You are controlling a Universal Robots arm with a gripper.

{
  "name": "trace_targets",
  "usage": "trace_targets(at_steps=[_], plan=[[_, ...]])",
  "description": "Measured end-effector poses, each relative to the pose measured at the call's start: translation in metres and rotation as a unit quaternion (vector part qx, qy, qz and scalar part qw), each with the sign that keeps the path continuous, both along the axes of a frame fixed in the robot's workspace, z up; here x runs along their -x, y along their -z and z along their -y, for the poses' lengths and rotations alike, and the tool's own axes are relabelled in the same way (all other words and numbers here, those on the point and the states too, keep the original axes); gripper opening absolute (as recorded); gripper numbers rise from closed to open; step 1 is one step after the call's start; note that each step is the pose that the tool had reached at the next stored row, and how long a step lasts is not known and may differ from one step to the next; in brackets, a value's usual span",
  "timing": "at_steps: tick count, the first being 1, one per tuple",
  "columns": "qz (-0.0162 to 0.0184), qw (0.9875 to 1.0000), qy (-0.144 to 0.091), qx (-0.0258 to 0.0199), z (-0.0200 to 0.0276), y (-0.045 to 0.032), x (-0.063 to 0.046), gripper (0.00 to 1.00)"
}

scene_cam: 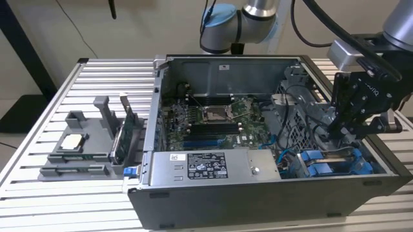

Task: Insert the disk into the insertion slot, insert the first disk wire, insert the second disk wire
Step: 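Insert the first disk wire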

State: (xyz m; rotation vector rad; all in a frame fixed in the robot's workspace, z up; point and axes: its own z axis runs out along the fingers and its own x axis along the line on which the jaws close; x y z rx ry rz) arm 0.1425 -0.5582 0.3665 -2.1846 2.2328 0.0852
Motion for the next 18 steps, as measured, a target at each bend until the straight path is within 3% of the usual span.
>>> trace_targets(at_steps=[18], plan=[[0.0, 1.0, 0.0, -0.0001, 0.0009, 0.0045, -0.0011, 0.19]])
